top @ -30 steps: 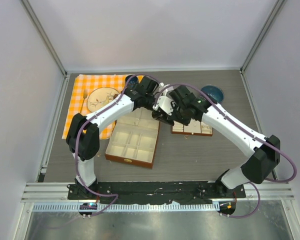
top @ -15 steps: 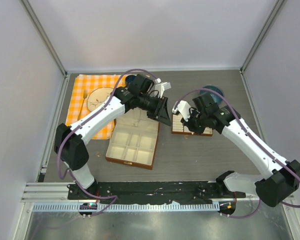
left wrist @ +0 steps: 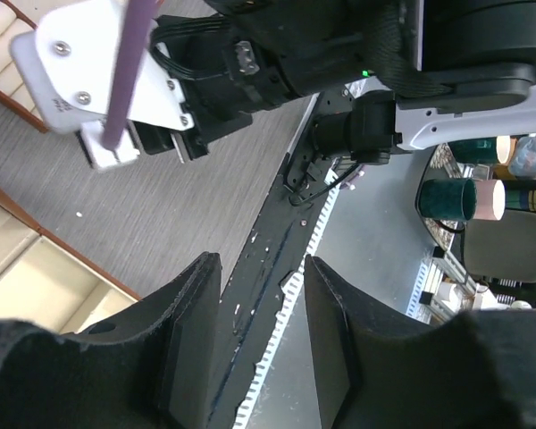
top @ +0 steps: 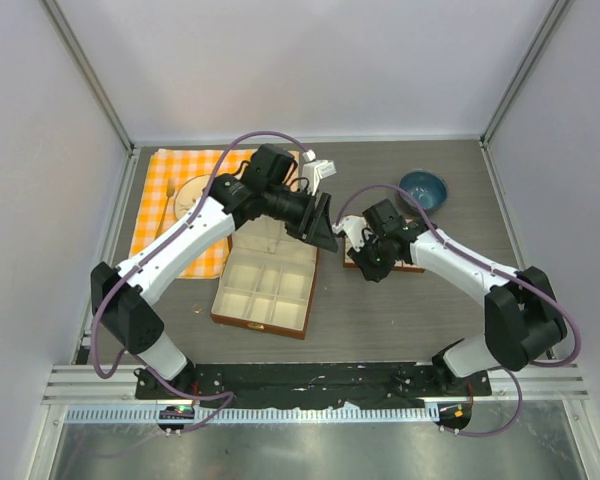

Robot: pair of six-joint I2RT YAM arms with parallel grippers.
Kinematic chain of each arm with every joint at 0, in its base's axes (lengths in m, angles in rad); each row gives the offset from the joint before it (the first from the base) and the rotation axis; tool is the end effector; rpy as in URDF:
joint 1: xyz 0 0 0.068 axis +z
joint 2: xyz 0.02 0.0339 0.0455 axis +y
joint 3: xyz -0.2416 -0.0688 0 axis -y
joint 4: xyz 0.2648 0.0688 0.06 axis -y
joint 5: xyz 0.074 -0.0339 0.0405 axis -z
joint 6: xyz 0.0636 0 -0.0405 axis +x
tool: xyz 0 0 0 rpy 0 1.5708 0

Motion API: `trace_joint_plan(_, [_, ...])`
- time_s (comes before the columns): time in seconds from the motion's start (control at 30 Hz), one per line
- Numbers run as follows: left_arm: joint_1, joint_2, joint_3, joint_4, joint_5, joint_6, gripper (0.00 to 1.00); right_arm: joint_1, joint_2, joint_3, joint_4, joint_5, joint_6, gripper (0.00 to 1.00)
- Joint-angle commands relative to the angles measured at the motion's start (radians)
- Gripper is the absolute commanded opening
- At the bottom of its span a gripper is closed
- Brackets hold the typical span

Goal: Organize the mixed jewelry
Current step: Pick up the jewelry from the center of the board.

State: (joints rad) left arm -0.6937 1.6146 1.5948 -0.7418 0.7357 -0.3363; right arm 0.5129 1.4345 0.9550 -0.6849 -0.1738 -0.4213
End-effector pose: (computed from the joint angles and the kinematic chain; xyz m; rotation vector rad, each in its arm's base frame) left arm 0.2681 -0.2785 0.3260 0.8351 2.3438 -1.3412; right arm 0.2593 0.1587 0.1584 -1.2740 2.4173 0.2635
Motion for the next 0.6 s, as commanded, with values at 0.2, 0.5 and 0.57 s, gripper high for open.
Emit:
trace_joint_plan(0.2, [0.028,-0.044,0.021,-0.010,-0.013,0.022,0.47,-0.002,0.112,0.039,0.156,0.068,0.098,0.31])
trace_joint_plan(0.5, [0.042,-0.050,0.010,0.001,-0.007,0.016,0.47,-0.002,0.142,0.039,0.180,0.122,0.110,0.31])
trace_joint_plan(0.57, [0.042,-0.050,0.010,0.001,-0.006,0.016,0.47,-0.002,0.149,0.039,0.179,0.125,0.110,0.31])
